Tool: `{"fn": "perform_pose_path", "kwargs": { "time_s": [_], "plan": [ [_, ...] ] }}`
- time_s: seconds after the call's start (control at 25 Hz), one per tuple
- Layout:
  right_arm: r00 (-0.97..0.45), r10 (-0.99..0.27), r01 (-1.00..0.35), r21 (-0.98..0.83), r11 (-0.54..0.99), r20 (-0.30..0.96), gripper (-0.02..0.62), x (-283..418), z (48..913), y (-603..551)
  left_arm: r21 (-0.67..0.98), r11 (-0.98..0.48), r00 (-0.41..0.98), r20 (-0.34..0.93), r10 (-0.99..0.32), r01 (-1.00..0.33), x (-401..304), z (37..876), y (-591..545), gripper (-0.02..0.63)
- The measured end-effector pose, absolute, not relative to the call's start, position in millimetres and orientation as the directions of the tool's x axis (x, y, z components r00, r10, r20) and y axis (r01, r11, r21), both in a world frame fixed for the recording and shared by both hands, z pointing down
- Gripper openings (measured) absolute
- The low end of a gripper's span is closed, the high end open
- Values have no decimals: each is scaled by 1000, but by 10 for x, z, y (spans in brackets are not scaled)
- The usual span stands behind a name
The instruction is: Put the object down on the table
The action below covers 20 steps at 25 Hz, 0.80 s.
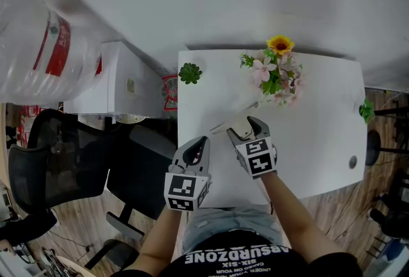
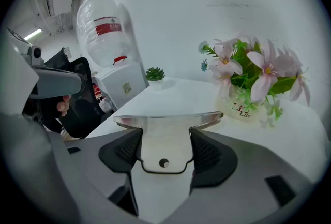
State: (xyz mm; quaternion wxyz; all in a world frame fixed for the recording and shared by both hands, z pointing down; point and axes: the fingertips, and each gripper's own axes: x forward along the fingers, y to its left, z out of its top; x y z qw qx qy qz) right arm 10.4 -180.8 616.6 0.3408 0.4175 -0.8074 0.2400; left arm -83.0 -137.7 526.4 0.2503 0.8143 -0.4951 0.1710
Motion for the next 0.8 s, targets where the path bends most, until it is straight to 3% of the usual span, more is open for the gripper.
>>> {"fn": "perform_pose_path", "kwargs": {
  "time_s": [0.8],
  "plan": [
    [-394,-472,-842,-104,529,789,288,133,6416,-1839,246,-379,451,540,-710,-892,-853,5370,-1452,6]
  ]
}}
